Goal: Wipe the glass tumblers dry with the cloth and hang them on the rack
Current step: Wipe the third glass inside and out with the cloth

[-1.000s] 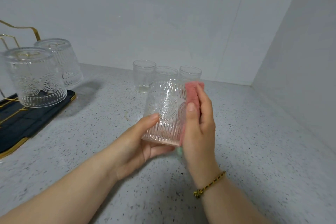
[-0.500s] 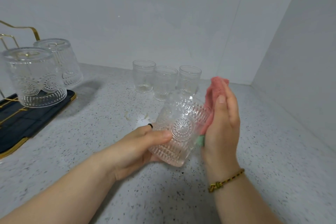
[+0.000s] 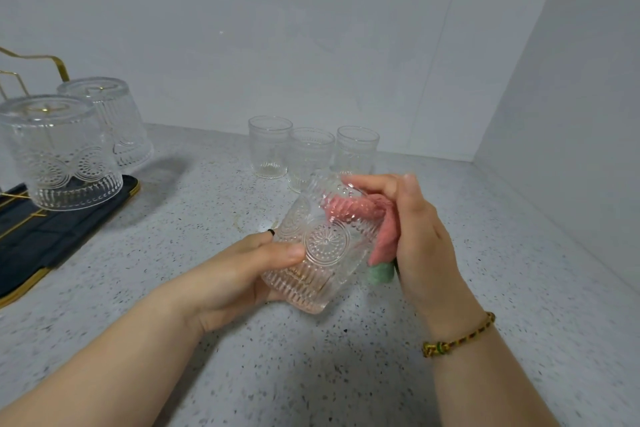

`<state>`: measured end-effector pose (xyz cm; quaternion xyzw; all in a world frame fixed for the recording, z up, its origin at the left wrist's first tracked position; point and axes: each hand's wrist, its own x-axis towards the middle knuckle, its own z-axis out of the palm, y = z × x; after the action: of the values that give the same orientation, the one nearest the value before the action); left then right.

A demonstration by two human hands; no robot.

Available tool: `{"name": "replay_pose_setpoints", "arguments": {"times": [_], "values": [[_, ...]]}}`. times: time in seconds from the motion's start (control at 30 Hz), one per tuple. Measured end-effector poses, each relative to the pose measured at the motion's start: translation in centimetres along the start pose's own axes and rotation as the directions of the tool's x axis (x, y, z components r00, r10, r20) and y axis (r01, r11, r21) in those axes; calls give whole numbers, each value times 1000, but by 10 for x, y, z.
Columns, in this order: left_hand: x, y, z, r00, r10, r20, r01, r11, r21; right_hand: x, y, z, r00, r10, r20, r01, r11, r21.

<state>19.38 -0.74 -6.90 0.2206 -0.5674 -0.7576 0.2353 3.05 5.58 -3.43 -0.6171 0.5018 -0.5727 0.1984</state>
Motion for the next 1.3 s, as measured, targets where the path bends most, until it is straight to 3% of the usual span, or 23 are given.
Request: {"name": "replay_pose_setpoints", "arguments": {"times": [0.27, 0.47, 0.57, 0.9, 1.03, 1.2, 1.3], "values": [[0, 1, -10, 999, -52, 16, 50, 993, 103, 6, -7, -4, 964, 159, 214, -137, 984, -113], [1, 0, -10, 996, -59, 71, 54, 996, 67, 14, -1, -23, 892, 178, 415, -99, 974, -203], [3, 1, -11, 996, -47, 72, 46, 999, 20, 7, 3, -32, 848, 159, 505, -105, 985, -135], [2, 8, -13, 997, 72, 18, -70, 989, -131, 0, 14, -33, 927, -77, 367, 76, 997, 18], [1, 7, -9, 997, 30, 67, -25, 996, -82, -2, 11, -31, 911, -5, 413, 64, 990, -129], [4, 0, -9, 992, -77, 102, 79, 997, -21, -7, 6, -24, 811, 213, 545, -40, 950, -311], [5, 1, -11, 993, -78, 85, 82, 996, -40, -7, 2, -17, 844, 212, 492, -73, 955, -288]]}}
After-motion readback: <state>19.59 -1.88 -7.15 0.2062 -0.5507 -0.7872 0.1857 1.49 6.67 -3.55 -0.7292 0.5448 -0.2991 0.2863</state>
